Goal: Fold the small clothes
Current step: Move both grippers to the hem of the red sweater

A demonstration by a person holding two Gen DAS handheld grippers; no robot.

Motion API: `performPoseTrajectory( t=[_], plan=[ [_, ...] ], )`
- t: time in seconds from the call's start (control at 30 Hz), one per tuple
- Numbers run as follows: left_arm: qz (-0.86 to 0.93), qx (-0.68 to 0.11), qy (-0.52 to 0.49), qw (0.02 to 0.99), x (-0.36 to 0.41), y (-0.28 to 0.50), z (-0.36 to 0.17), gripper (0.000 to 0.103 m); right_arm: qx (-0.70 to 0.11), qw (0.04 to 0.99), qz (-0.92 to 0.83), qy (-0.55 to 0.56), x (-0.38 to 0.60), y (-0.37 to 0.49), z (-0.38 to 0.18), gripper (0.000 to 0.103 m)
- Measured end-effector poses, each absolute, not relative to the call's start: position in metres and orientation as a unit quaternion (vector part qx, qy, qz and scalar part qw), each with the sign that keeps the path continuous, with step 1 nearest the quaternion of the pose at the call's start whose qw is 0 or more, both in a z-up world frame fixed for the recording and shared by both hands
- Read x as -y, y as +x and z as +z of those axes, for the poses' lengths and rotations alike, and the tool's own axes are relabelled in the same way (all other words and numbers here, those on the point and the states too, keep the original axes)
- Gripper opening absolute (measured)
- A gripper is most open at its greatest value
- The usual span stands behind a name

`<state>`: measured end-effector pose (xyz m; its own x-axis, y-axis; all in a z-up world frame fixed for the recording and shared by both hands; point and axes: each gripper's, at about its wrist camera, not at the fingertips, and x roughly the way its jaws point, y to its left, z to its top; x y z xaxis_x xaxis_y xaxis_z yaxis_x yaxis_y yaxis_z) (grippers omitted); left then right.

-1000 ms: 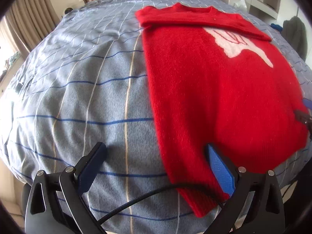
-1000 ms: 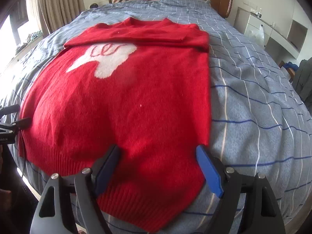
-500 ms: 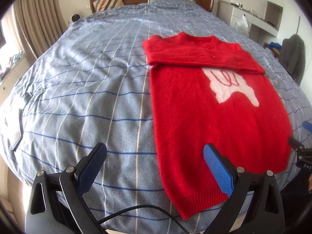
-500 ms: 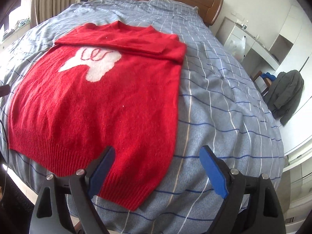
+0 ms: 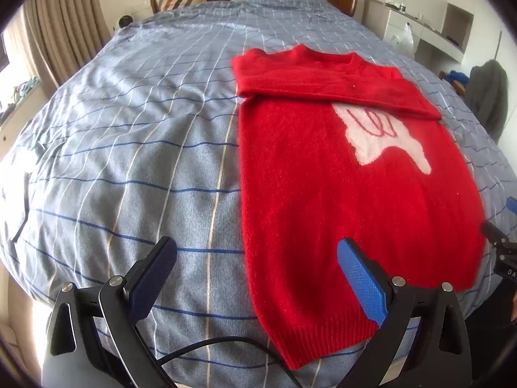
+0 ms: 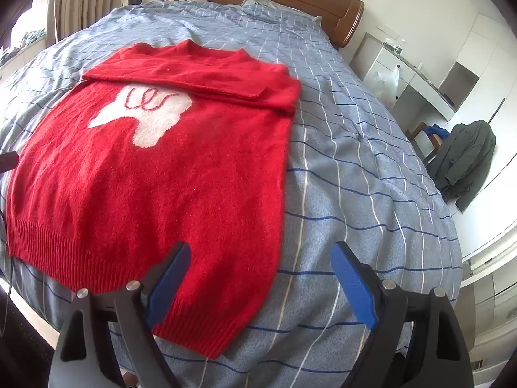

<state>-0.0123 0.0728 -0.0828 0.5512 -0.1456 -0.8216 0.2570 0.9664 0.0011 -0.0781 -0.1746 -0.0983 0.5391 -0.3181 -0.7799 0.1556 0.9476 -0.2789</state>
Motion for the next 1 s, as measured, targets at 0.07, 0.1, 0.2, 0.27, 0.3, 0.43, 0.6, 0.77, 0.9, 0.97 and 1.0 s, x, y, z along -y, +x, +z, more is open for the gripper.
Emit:
performPoseTrajectory(
  t=[0.07, 0.1, 0.2, 0.27, 0.3, 0.43, 0.6, 0.77, 0.9, 0.97, 1.0],
  plan=[
    [-0.112, -0.463, 0.061, 0.877, -0.073, -0.011, -0.085, 0.1, -0.46, 0.873, -0.136, -0.088, 0.175, -0.077, -0.098, 0.087],
    [-0.11, -0.464, 0.061, 0.877, -0.074, -0.011, -0.087, 0.1, -0.46, 0.873, -0.137, -0.088, 0.174, -0.077, -0.098, 0.087],
    [-0.107, -0.467, 0.061, 0.876, -0.075, -0.01, -0.09, 0.1, -0.46, 0.872, -0.137, -0.09, 0.173, -0.076, -0.098, 0.087],
    [-0.105, -0.469, 0.061, 0.875, -0.076, -0.01, -0.092, 0.1, -0.46, 0.872, -0.137, -0.092, 0.173, -0.076, -0.098, 0.087],
    [-0.104, -0.469, 0.061, 0.875, -0.076, -0.01, -0.092, 0.1, -0.461, 0.872, -0.137, -0.092, 0.173, -0.075, -0.098, 0.087],
    [-0.102, -0.47, 0.062, 0.874, -0.077, -0.01, -0.094, 0.1, -0.461, 0.872, -0.137, -0.092, 0.173, -0.074, -0.099, 0.087],
    [-0.1, -0.474, 0.065, 0.872, -0.076, -0.01, -0.098, 0.1, -0.461, 0.872, -0.137, -0.093, 0.172, -0.074, -0.099, 0.087],
    [-0.095, -0.49, 0.074, 0.864, -0.078, -0.012, -0.11, 0.1, -0.466, 0.871, -0.132, -0.085, 0.176, -0.076, -0.099, 0.087],
    [-0.09, -0.495, 0.075, 0.861, -0.081, -0.014, -0.112, 0.1, -0.465, 0.872, -0.135, -0.07, 0.19, -0.087, -0.1, 0.087],
    [-0.089, -0.493, 0.078, 0.862, -0.08, -0.013, -0.111, 0.1, -0.469, 0.871, -0.137, -0.057, 0.199, -0.093, -0.101, 0.087],
    [-0.09, -0.492, 0.079, 0.863, -0.079, -0.013, -0.11, 0.1, -0.472, 0.869, -0.138, -0.051, 0.203, -0.095, -0.103, 0.087]
  ],
)
